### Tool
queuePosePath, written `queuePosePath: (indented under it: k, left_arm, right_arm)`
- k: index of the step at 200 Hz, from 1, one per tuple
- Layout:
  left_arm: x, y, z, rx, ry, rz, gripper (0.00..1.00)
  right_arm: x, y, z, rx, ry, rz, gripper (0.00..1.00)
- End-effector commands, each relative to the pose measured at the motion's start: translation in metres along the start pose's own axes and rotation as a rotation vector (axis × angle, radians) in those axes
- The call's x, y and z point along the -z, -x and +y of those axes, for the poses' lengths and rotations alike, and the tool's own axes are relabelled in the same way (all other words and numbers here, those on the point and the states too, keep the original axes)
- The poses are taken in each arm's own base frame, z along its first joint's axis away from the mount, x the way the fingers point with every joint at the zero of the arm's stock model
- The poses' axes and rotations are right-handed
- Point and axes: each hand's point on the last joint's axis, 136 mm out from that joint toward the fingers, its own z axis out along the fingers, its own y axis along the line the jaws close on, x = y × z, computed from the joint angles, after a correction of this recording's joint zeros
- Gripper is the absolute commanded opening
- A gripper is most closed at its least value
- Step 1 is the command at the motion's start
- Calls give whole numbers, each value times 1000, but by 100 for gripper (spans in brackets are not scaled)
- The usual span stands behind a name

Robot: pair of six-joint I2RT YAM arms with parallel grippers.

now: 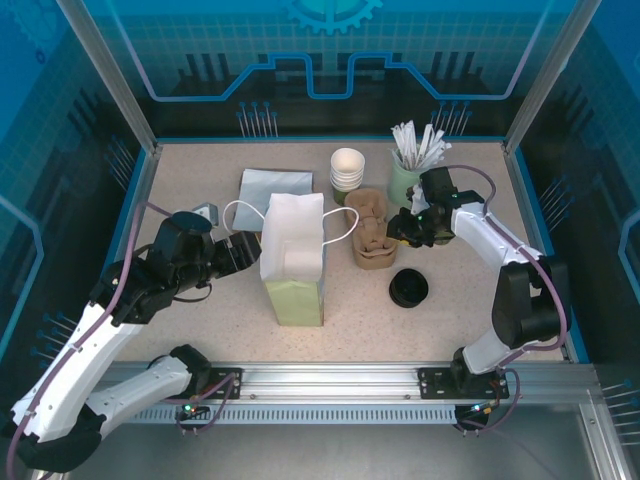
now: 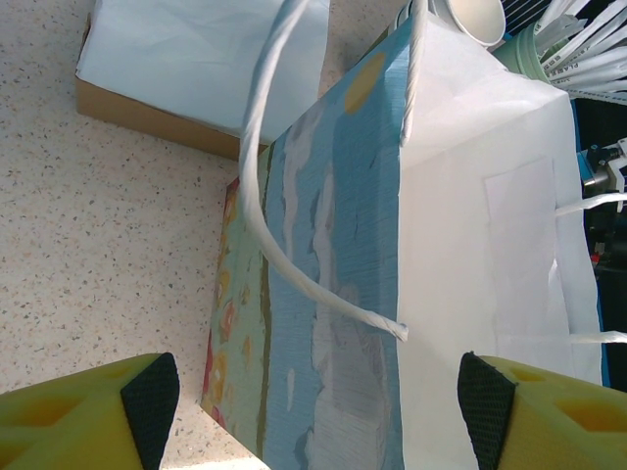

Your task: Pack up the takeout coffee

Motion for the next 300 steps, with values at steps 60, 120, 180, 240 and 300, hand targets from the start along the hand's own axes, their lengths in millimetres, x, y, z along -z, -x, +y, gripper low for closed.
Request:
queuePosePath:
  k: [60, 120, 180, 240, 300]
  left_arm:
    - [8, 5, -3, -28, 0, -19, 79]
    - [7, 5, -3, -25, -1, -17, 79]
    - [7, 5, -5, -18, -11, -17, 79]
    - [9, 10, -12, -13, -35, -26, 79]
    - [12, 14, -19, -14, -51, -31, 80]
  right_arm:
    - [14, -3, 24, 25, 78, -10, 12]
    - [23, -3, 30, 25, 108, -20, 7]
    - [18, -7, 19, -100, 177, -10, 7]
    - [22, 0, 14, -264, 304, -60, 5]
    - [28, 7, 21, -346, 401, -69, 3]
